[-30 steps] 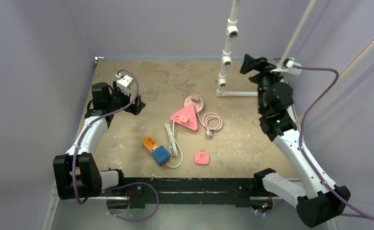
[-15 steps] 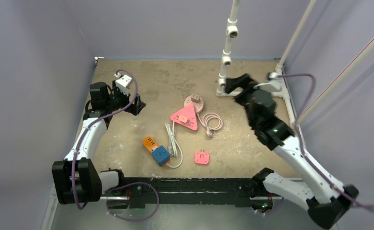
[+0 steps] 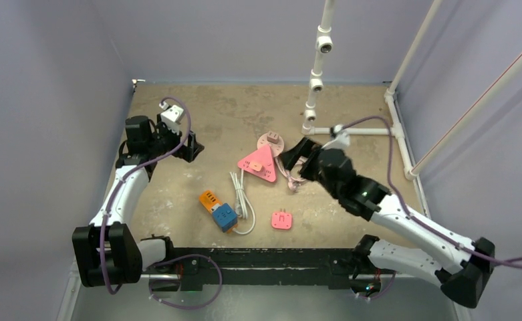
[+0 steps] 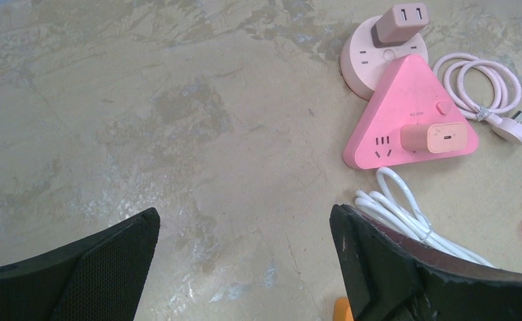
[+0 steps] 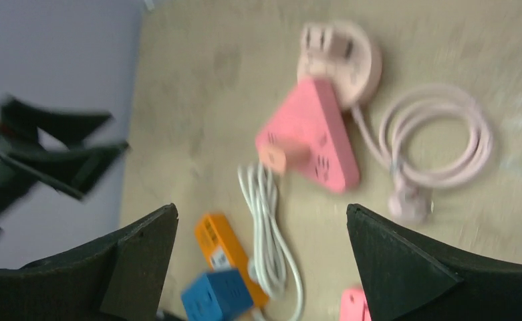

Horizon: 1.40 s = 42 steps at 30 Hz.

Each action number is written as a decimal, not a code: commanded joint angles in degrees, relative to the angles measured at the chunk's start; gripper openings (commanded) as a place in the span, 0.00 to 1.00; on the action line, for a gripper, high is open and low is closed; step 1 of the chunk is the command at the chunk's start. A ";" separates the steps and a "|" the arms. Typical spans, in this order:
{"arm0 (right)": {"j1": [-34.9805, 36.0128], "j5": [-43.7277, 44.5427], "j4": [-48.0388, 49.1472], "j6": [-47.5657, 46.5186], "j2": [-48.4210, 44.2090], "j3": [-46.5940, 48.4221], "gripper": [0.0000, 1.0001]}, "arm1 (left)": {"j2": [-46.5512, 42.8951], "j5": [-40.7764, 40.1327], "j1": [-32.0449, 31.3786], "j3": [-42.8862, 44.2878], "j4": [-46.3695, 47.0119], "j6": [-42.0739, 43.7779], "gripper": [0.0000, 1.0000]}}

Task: Insert the plug

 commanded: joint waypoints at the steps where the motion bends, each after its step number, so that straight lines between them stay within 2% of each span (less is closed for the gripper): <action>1: 10.33 -3.72 -4.81 13.67 2.71 -4.97 0.99 | -1.21 0.63 0.42 2.81 -2.12 -0.92 0.99; 3: 14.50 -3.15 -6.91 17.21 4.74 -6.15 0.99 | -1.13 0.50 0.45 3.82 -2.87 -1.46 0.99; 10: 22.58 -2.16 -10.32 26.13 4.95 -8.50 0.99 | -1.45 -0.46 0.31 6.23 -7.45 0.15 0.99; 13: 26.28 -1.62 -12.88 30.75 8.99 -7.49 0.99 | -1.87 -0.22 0.30 7.06 -8.78 0.45 0.99; 18: 27.36 -2.61 -13.25 34.61 17.75 -5.83 0.99 | -2.22 0.06 0.24 6.68 -8.68 0.11 0.99; 25: 27.82 1.34 -15.27 42.32 20.80 -4.75 0.99 | -1.10 1.28 0.26 6.95 -9.83 0.69 0.99; 31: 28.02 2.98 -21.36 40.07 28.12 0.71 0.98 | -1.33 2.34 0.22 7.95 -10.12 1.11 0.99; 33: 28.02 3.61 -22.43 36.60 29.31 3.48 0.99 | -1.38 2.75 0.22 7.97 -9.95 0.96 0.99; 39: 27.72 6.76 -22.18 35.56 25.73 9.92 0.99 | -0.68 5.85 -0.14 7.89 -9.62 0.33 0.99; 42: 21.53 12.89 -22.09 30.15 23.16 15.36 0.99 | -0.95 8.40 -3.37 9.46 -12.73 4.07 0.99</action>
